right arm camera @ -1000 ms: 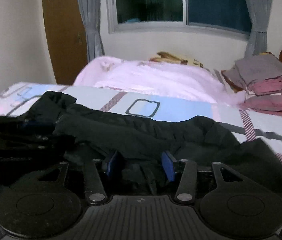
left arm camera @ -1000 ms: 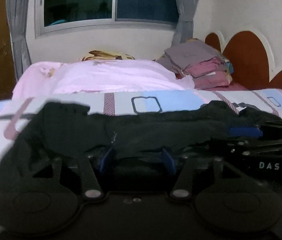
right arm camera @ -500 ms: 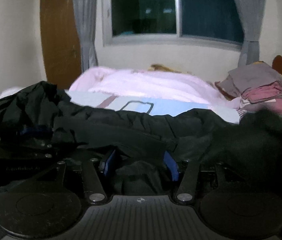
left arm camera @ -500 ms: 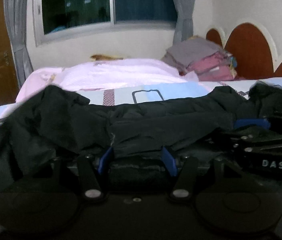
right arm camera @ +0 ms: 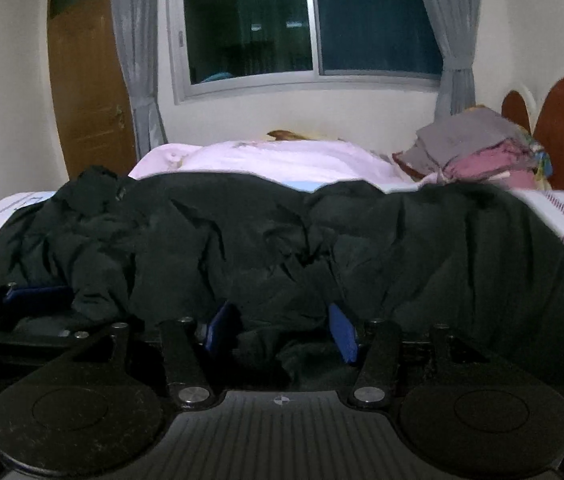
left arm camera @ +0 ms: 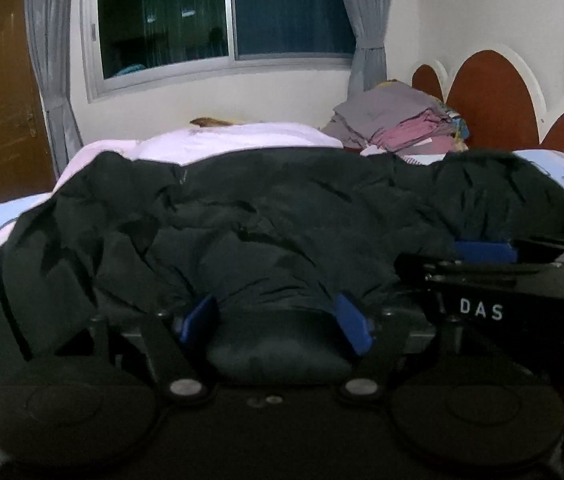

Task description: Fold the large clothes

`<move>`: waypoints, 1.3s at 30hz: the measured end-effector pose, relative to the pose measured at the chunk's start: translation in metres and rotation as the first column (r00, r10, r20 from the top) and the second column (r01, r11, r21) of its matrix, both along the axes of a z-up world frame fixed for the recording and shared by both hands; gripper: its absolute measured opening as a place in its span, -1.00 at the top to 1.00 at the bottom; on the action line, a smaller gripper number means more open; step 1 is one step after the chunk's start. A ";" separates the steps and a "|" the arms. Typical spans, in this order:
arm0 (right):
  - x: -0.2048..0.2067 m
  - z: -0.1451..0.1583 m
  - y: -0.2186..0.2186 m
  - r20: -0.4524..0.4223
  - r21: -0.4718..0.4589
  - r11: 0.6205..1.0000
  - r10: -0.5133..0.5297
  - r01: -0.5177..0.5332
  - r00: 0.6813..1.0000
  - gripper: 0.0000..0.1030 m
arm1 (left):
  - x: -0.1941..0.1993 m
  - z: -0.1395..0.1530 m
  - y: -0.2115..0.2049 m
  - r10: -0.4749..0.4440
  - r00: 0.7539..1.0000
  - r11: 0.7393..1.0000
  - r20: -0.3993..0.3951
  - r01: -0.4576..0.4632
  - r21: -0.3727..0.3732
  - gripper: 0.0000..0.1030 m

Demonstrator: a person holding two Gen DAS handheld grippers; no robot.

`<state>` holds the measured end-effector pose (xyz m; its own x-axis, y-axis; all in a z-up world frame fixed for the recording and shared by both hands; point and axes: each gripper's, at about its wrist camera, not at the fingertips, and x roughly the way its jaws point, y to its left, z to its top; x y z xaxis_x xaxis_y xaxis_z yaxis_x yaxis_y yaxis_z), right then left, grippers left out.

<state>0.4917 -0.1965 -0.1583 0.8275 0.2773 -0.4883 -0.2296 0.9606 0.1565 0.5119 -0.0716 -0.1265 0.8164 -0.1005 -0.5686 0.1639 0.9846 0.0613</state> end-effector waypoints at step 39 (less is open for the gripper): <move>-0.139 0.068 -0.050 -0.112 0.073 0.996 -0.044 0.052 0.993 0.78 | -0.139 0.049 0.082 0.265 0.955 0.949 -0.136 -0.283 -0.141 -0.53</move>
<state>0.3531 -0.2462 -0.0906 0.7831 0.2783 -0.5561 -0.1607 0.9545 0.2513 0.3728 0.0108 -0.0776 0.7555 0.0226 -0.6547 -0.1169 0.9880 -0.1008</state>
